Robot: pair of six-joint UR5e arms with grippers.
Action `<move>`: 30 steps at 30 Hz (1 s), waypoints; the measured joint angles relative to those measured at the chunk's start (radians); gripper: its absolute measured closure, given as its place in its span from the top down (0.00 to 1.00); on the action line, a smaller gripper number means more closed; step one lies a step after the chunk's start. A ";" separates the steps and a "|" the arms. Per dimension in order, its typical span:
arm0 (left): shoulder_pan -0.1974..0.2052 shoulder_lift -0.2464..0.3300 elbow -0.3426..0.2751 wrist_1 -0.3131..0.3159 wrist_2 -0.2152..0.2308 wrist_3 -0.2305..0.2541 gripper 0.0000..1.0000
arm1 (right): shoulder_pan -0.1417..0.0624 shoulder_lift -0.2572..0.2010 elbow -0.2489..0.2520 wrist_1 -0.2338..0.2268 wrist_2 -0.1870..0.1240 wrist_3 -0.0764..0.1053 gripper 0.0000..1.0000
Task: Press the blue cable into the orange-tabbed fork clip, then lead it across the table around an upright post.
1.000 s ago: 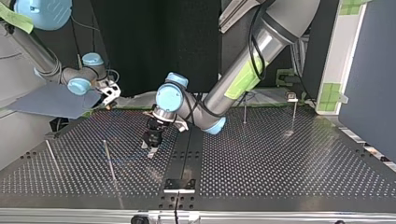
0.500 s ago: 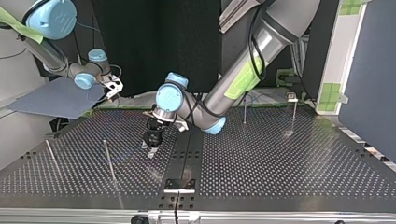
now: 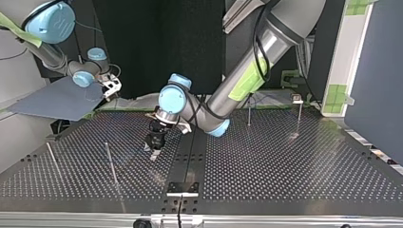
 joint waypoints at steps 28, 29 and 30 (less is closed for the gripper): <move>0.000 0.000 0.000 -0.008 0.001 0.000 0.98 | -0.065 0.071 -0.043 -0.023 -0.003 -0.001 0.03; 0.000 0.000 0.000 -0.010 0.001 0.000 0.98 | -0.065 0.073 -0.044 -0.021 -0.003 -0.002 0.03; 0.000 0.000 0.000 -0.013 0.001 0.000 0.98 | -0.066 0.074 -0.046 -0.020 -0.003 -0.002 0.03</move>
